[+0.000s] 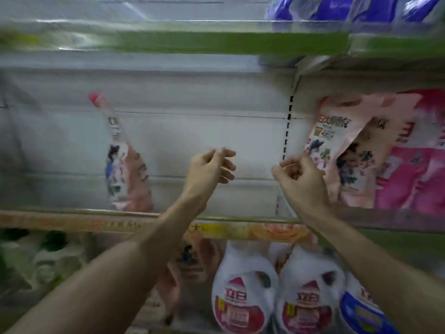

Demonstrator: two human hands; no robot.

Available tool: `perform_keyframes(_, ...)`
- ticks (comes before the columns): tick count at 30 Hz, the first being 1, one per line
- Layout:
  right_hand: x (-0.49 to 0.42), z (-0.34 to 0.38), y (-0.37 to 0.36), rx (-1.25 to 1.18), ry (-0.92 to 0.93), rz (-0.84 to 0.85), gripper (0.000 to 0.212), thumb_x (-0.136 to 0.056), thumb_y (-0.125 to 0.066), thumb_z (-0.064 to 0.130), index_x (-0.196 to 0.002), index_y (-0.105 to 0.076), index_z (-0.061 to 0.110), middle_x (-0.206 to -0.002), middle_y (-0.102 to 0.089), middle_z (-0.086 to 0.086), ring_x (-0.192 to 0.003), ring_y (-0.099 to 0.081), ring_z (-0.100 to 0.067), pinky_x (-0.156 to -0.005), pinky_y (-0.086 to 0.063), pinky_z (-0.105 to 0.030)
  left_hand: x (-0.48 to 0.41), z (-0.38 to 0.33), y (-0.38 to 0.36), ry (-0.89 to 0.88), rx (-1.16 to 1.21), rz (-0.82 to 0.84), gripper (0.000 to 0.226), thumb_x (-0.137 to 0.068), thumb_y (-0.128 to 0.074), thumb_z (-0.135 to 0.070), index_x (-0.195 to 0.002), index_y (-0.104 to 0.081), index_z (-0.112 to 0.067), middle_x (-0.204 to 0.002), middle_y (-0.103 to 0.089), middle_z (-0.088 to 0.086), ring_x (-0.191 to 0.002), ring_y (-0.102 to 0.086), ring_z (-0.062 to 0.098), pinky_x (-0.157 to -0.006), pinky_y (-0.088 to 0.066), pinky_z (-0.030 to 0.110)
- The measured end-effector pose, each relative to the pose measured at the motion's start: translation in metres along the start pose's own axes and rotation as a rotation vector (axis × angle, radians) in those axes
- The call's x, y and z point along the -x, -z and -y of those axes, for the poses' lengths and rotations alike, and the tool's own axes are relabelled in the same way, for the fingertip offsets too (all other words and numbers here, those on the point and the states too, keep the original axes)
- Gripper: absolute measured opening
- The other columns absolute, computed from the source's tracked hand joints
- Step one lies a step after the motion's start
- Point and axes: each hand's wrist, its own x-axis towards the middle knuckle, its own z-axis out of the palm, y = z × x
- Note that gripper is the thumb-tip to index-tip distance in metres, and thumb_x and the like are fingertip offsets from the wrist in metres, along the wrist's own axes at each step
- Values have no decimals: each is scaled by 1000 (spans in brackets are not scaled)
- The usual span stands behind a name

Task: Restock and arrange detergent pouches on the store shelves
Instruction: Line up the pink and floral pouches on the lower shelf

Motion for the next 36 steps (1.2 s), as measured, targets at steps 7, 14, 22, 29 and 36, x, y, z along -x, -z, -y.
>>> perform_keyframes(7, 38, 30, -77, -170, -80, 355, 32, -84, -76, 32, -107, -58, 20, -88, -64, 0, -74, -63, -4, -60, -48, -13, 40, -32, 115, -222, -135, -354, 56, -101, -45, -44, -65, -71, -11, -40, -57, 5, -32, -47, 22, -35, -37, 22)
perform_keyframes(14, 46, 75, -162, -139, -146, 618, 107, -63, -74, 69, -151, -26, 33, -153, -40, -2, -135, -45, -24, -107, -46, -45, 11, -26, 205, 48, -286, -723, 23, -103, -42, -29, -99, -57, -12, -87, -60, 9, -64, -55, 15, -59, -47, 31)
perform_keyframes(22, 35, 97, -271, -287, -213, 638, 54, -76, -79, 37, -115, -43, 49, -110, -66, 10, -98, -70, -18, -84, -61, -46, -39, 10, 237, 500, -372, -210, 56, -101, -35, -55, -131, -55, -12, -132, -60, 10, -122, -55, 30, -107, -41, 43)
perform_keyframes(29, 10, 76, -270, -458, -403, 468, 22, -96, -55, 46, -85, -65, 29, -83, -79, -1, -72, -77, -22, -73, -63, -46, -67, 34, 231, 448, -145, -172, 58, -95, -19, -70, -100, -64, -34, -79, -76, -14, -74, -73, 6, -62, -53, 26)
perform_keyframes(36, -22, 48, -199, -618, -517, 391, 33, -95, -58, 43, -101, -71, 14, -94, -78, -15, -86, -76, -34, -86, -58, -58, -72, 33, 180, 327, 65, -263, 25, -99, -51, -42, -100, -60, -18, -102, -74, 5, -84, -72, 18, -70, -61, 35)
